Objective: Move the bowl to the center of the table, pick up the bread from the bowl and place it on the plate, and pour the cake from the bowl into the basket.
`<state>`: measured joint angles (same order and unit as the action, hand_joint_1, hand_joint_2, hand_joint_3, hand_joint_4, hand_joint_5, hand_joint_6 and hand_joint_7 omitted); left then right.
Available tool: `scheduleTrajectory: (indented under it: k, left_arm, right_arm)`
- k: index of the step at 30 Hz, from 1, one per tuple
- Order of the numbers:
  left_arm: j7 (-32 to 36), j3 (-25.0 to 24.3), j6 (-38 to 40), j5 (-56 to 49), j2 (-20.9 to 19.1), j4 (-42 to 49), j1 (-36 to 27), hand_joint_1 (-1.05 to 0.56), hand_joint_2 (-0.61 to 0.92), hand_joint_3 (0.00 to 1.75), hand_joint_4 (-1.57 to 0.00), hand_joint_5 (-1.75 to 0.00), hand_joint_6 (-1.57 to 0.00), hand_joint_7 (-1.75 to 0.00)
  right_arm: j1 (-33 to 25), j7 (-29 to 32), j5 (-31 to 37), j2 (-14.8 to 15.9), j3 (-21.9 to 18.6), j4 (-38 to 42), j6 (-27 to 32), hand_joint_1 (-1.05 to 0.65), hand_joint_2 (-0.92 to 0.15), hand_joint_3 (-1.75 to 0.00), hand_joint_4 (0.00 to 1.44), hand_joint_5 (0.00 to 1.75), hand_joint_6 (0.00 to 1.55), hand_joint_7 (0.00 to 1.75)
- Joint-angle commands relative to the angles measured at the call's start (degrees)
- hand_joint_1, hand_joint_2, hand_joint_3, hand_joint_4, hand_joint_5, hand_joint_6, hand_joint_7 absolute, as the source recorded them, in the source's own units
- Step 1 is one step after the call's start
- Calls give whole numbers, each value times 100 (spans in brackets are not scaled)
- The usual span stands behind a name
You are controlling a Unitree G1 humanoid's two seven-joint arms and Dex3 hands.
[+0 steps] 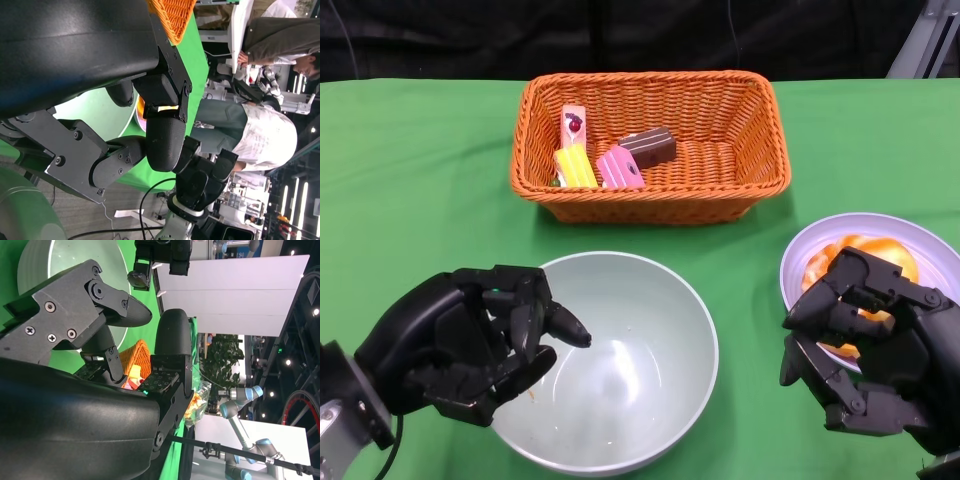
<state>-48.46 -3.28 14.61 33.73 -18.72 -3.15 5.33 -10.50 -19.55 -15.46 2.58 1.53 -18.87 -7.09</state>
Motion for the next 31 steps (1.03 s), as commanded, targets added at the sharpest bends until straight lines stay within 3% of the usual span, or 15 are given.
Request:
scheduleTrajectory:
  k: [1, 31]
  left_arm:
    - [-88, -76, 81, 34, -125, -69, -74, -14, 52, 112, -93, -174, -90, -146]
    - [-263, -34, -10, -120, -114, 38, -125, -15, 54, 107, -95, -174, -93, -142]
  right_arm:
    - [-65, 10, -35, 88, -18, -80, 30, -15, -48, -103, 83, 158, 65, 131]
    - [-94, -63, -47, 83, -43, 10, -43, -16, -46, -104, 82, 158, 65, 131]
